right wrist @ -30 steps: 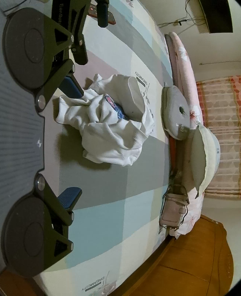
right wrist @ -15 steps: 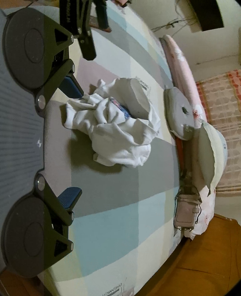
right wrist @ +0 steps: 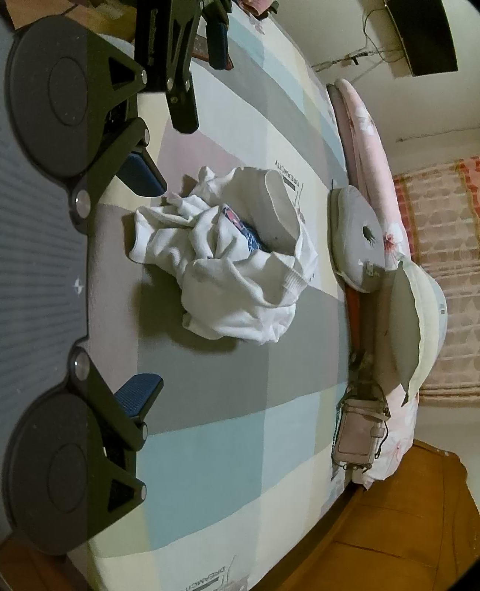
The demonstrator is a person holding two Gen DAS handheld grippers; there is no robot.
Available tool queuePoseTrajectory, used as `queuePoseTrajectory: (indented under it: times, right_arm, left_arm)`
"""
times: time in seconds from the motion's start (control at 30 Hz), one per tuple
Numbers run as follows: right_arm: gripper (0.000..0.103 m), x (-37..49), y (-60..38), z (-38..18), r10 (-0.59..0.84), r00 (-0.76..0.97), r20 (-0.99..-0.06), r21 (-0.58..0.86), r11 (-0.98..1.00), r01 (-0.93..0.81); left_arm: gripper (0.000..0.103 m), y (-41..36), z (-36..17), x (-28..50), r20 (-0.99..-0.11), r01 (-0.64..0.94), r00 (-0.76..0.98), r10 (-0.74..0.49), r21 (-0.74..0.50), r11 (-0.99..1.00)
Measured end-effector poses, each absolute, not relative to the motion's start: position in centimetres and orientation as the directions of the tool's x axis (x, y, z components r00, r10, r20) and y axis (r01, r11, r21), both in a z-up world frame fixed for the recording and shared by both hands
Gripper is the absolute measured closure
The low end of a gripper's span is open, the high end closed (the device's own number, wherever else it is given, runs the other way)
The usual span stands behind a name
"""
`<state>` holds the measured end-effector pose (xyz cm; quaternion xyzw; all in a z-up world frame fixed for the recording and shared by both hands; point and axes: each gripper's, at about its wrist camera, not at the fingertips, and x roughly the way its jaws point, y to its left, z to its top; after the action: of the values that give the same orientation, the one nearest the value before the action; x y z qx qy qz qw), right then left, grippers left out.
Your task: Fold clothes
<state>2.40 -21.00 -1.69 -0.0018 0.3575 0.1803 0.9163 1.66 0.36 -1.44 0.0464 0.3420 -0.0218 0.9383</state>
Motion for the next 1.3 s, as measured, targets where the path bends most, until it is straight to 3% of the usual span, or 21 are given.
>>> queuePoseTrajectory:
  times: [0.27, 0.87, 1.3]
  right_arm:
    - [0.000, 1.3, -21.3, -0.1, 0.324, 0.715, -0.619, 0.102, 0.937, -0.335]
    - [0.000, 3.6, -19.0, -1.3, 0.382, 0.631, -0.675, 0.140, 0.906, -0.400]
    - [0.000, 6.0, -18.2, -2.5, 0.370, 0.646, -0.667, 0.044, 0.886, -0.461]
  left_arm:
    - [0.001, 0.0, -1.0, 1.4, -0.622, 0.104, 0.782, -0.043, 0.062, 0.993]
    - [0.001, 2.5, -2.5, 3.0, -0.653, 0.066, 0.757, -0.020, 0.046, 0.997]
    - [0.001, 1.9, -3.1, 6.5, -0.683, 0.135, 0.726, -0.076, 0.033, 0.990]
